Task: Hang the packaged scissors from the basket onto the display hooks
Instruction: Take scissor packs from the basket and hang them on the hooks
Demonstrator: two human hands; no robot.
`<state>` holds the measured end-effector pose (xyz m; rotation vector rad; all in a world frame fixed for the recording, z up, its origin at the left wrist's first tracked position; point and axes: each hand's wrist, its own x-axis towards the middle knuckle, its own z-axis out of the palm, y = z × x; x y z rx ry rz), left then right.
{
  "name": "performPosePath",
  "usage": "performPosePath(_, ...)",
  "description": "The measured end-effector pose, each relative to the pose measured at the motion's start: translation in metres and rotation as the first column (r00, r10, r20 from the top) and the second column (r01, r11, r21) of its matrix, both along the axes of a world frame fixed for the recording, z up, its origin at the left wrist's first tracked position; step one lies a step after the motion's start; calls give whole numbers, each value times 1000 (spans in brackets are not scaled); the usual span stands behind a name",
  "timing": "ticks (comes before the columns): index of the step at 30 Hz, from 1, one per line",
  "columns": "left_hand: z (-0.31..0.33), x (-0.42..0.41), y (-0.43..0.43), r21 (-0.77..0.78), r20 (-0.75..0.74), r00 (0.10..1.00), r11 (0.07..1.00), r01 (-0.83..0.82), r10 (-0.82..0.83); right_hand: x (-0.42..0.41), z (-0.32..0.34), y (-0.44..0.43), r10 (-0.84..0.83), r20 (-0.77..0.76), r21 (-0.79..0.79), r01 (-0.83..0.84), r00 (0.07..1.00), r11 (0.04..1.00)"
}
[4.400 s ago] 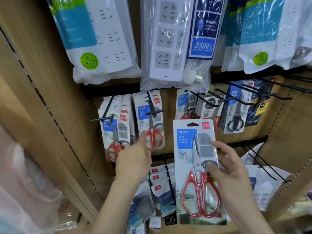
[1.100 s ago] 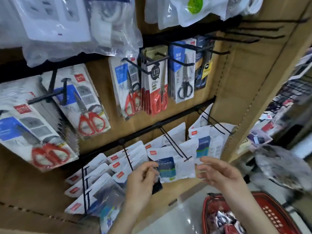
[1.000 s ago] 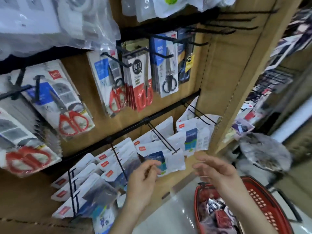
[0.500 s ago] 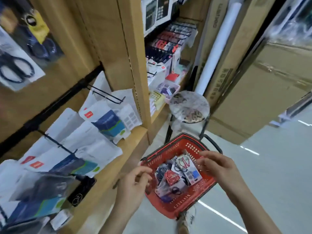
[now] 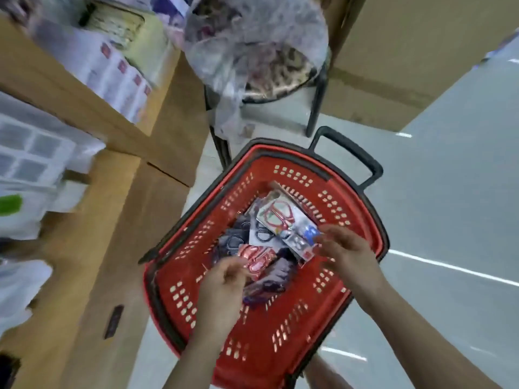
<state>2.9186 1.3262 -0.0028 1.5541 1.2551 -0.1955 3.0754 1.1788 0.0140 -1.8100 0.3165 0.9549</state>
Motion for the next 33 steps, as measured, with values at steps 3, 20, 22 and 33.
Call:
performPosePath(3, -100, 21, 9, 26, -28, 998, 998, 58, -58, 9, -94, 16, 36, 46, -76, -33, 998, 997)
performPosePath(20, -207, 60, 38, -130, -5, 938, 931, 342, -345, 15, -227, 52, 509, -73, -270, -508, 858, 818)
performPosePath(22, -191, 38, 35, -88, -11, 953, 950, 301, -303, 2, -218, 50, 472, -36, -265, -464, 881, 845)
performPosePath(33, -99, -18, 6, 2, 86, 967, 970, -242, 241, -69, -150, 38, -21, -517, -186, -89, 856, 979)
